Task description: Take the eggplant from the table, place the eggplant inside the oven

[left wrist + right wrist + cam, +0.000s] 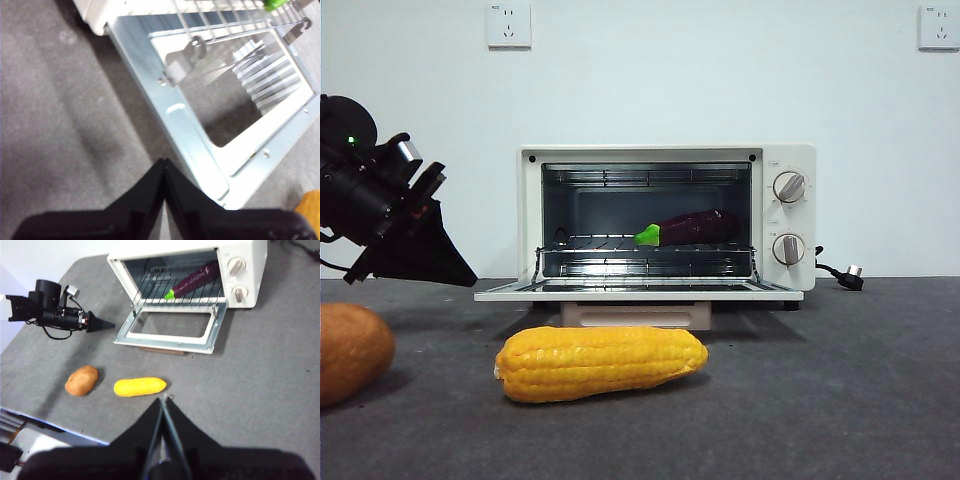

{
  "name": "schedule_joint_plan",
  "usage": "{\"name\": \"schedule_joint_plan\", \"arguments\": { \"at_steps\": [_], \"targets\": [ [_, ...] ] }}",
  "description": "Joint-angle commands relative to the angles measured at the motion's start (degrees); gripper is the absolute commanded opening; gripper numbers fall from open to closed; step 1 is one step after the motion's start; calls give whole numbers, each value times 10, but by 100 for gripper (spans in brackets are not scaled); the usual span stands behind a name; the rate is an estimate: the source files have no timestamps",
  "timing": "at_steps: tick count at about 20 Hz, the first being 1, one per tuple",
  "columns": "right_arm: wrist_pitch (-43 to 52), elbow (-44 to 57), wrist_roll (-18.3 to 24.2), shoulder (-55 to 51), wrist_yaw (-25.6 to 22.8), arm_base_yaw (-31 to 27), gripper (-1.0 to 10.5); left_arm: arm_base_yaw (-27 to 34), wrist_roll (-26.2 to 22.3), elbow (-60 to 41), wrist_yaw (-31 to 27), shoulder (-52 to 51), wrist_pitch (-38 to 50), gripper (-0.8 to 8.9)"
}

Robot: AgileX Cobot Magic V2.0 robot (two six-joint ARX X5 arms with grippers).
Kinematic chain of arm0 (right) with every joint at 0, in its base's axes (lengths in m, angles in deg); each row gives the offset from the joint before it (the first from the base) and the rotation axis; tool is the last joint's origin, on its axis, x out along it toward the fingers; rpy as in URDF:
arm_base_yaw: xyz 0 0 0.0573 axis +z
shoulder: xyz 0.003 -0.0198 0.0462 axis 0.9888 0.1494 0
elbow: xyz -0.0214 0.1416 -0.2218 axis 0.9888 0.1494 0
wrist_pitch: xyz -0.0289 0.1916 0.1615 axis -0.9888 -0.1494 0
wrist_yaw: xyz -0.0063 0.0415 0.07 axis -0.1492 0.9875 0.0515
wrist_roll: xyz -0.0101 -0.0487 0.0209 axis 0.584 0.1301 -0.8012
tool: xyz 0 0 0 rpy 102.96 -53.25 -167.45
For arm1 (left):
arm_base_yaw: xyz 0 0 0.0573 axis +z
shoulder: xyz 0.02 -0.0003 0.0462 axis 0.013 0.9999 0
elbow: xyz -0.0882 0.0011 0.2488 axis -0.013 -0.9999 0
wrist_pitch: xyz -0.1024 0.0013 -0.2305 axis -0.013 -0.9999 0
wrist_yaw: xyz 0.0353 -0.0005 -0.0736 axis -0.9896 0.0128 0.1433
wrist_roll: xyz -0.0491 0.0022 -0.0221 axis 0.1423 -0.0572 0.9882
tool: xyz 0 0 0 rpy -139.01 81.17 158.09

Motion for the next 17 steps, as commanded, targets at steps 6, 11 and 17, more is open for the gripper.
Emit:
{"name": "schedule_joint_plan", "arguments": {
  "at_steps": [6,11,17],
  "targets": [
    [-14,5,-14,-2,5,0,-12,-3,5,-4,3,38,12,-6],
    [-14,5,-14,-2,4,0,-12,-14,7,-4,4,52,21,-6],
    [-14,5,-16,-2,4,0,-12,-33,8,-4,5,72,28,-6]
  ]
}}
